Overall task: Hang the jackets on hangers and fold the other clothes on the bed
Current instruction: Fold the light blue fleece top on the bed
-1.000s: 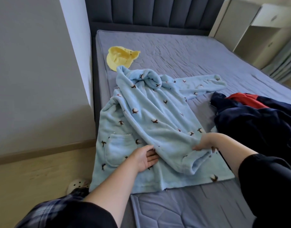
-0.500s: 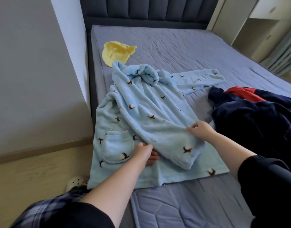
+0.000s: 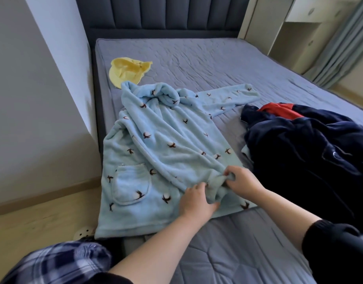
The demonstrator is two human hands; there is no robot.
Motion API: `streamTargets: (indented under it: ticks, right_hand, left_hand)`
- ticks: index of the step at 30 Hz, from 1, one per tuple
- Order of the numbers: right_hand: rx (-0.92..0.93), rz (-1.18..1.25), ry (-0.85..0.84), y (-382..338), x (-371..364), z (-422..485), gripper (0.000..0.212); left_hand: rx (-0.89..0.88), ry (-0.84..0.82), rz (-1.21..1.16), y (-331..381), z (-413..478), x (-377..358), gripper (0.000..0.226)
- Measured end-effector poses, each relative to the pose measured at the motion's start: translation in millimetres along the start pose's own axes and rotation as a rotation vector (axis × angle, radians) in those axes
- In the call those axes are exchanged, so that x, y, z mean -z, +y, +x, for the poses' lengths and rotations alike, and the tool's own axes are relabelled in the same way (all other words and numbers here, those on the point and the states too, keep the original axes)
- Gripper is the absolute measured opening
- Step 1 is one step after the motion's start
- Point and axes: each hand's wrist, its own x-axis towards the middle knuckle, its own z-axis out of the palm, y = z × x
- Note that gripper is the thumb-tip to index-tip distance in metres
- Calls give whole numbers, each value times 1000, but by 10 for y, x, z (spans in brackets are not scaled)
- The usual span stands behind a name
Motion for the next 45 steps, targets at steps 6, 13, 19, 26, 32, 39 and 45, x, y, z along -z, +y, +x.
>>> streamTargets:
  ticks: [6, 13, 19, 26, 32, 39, 45]
  right_hand:
    - [311, -76, 200, -220, 223, -102, 17]
    - [565, -798, 139, 137, 327, -1, 23]
    - [241, -738, -130, 313, 101, 55, 40]
    - [320, -495, -55, -428, -265, 403, 44]
    - [384, -401, -104, -990, -644, 744, 36]
    - [393, -315, 0, -1491, -910, 1170, 26]
    - [329, -84, 144, -1955, -1005, 1511, 37]
  left_hand:
    - [25, 177, -25, 114, -19, 124, 19]
    - [-288, -123, 218, 64, 0, 40, 37]
    - [-54, -23, -19, -448, 194, 344, 33]
    - [342, 240, -545, -897, 538, 683, 30]
    - [597, 343, -1393, -1116, 802, 940, 40]
    - [600, 322, -1830, -1441, 1101, 1422, 37]
    - [516, 226, -1901, -1566, 1463, 1554, 20]
